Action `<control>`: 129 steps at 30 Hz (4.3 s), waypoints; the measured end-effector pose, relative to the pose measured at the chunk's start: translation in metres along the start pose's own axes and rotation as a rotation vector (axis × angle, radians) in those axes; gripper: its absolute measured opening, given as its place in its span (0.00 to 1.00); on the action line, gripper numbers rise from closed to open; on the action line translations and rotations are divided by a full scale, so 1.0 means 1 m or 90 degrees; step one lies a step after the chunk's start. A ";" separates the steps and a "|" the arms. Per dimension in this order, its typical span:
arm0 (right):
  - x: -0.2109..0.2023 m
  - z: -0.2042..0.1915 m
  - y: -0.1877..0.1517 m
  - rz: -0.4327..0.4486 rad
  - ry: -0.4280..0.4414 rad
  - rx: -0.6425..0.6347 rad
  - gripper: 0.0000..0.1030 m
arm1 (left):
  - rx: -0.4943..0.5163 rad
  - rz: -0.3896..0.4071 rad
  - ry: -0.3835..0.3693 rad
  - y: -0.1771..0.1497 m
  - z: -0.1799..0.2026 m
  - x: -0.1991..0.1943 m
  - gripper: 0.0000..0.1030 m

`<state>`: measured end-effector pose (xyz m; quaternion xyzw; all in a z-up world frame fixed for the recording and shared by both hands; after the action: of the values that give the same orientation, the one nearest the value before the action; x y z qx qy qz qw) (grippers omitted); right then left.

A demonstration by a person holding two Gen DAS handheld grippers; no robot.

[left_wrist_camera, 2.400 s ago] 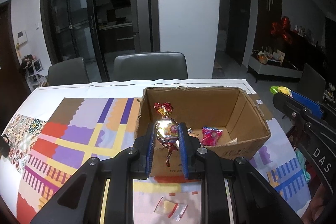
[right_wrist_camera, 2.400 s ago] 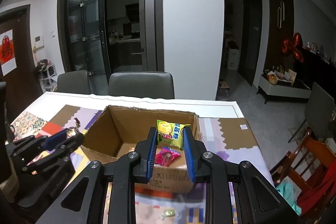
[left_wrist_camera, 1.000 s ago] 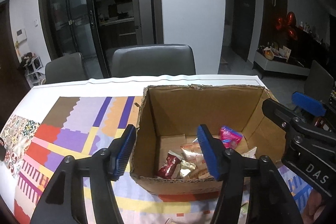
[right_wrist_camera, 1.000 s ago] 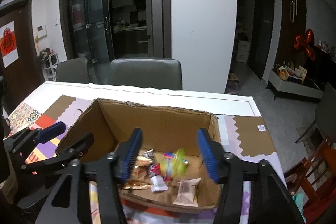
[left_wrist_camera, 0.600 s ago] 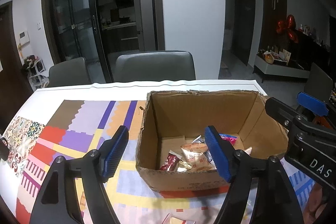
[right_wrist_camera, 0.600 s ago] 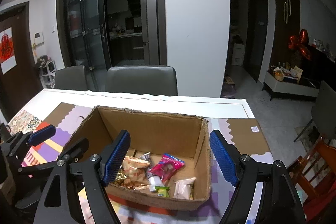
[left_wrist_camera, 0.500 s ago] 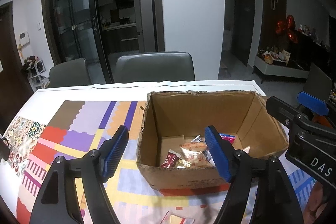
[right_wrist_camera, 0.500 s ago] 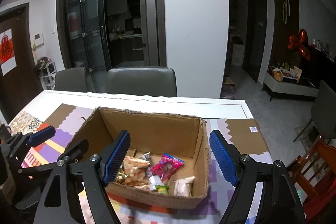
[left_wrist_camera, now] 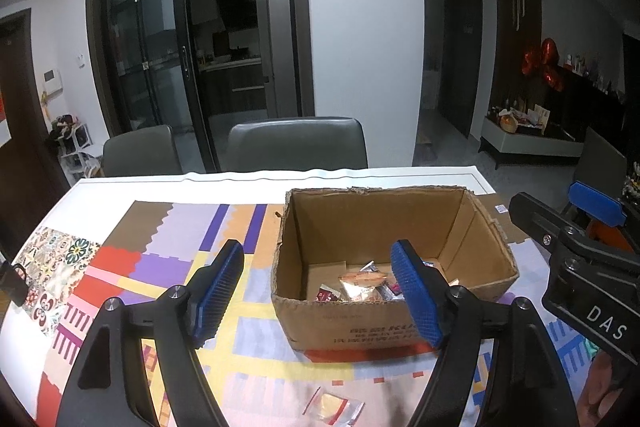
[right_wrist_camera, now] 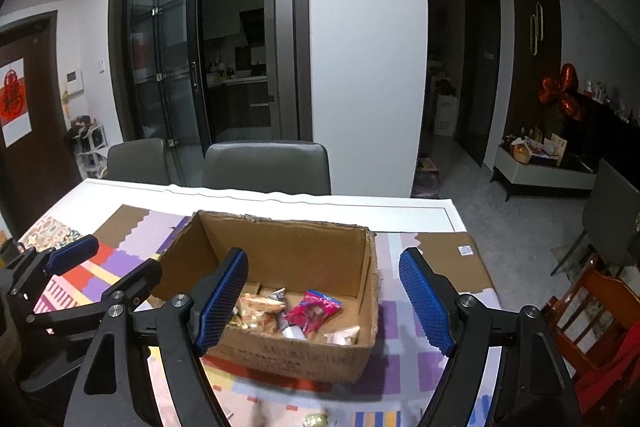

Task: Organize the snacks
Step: 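Withdraw both tools from the box toward the clear packet and green sweet, then grasp the clear red-striped packet with the left tool while the right tool grasps the green sweet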

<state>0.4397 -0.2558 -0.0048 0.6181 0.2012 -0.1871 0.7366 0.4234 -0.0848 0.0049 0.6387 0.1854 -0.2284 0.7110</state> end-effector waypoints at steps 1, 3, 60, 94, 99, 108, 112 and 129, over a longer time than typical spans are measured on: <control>-0.003 0.001 0.000 0.002 -0.001 0.002 0.76 | 0.000 0.002 0.000 -0.001 0.000 -0.003 0.74; -0.009 0.000 0.000 0.006 -0.003 0.001 0.76 | -0.002 0.006 0.002 -0.001 -0.001 -0.008 0.74; -0.011 -0.029 -0.101 -0.076 0.014 -0.047 0.80 | 0.009 -0.082 -0.003 -0.115 -0.027 0.000 0.79; 0.059 -0.048 -0.166 -0.183 0.049 -0.054 0.80 | 0.033 -0.198 -0.033 -0.180 -0.038 0.075 0.79; 0.068 -0.048 -0.173 -0.200 0.040 -0.050 0.80 | 0.029 -0.209 -0.034 -0.181 -0.041 0.088 0.79; 0.082 -0.043 -0.184 -0.229 0.036 -0.029 0.80 | 0.023 -0.223 -0.046 -0.181 -0.041 0.093 0.79; 0.084 -0.043 -0.186 -0.233 0.035 -0.019 0.79 | 0.022 -0.222 -0.053 -0.181 -0.042 0.093 0.74; 0.082 -0.052 -0.185 -0.230 0.069 -0.027 0.31 | 0.033 -0.209 -0.073 -0.184 -0.032 0.084 0.35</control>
<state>0.4087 -0.2370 -0.2107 0.5655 0.3520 -0.2787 0.6918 0.3903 -0.0746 -0.1965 0.6037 0.2406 -0.3824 0.6569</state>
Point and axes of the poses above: each gripper's, at about its wrist camera, not at the fingertips, and x roughly the way its jaws point, z to its right, y to its top, the point moved 1 cm from there along x, roughly the way its jaws point, and after that the axes turned 11 degrees about -x, right-handed, at the moved point
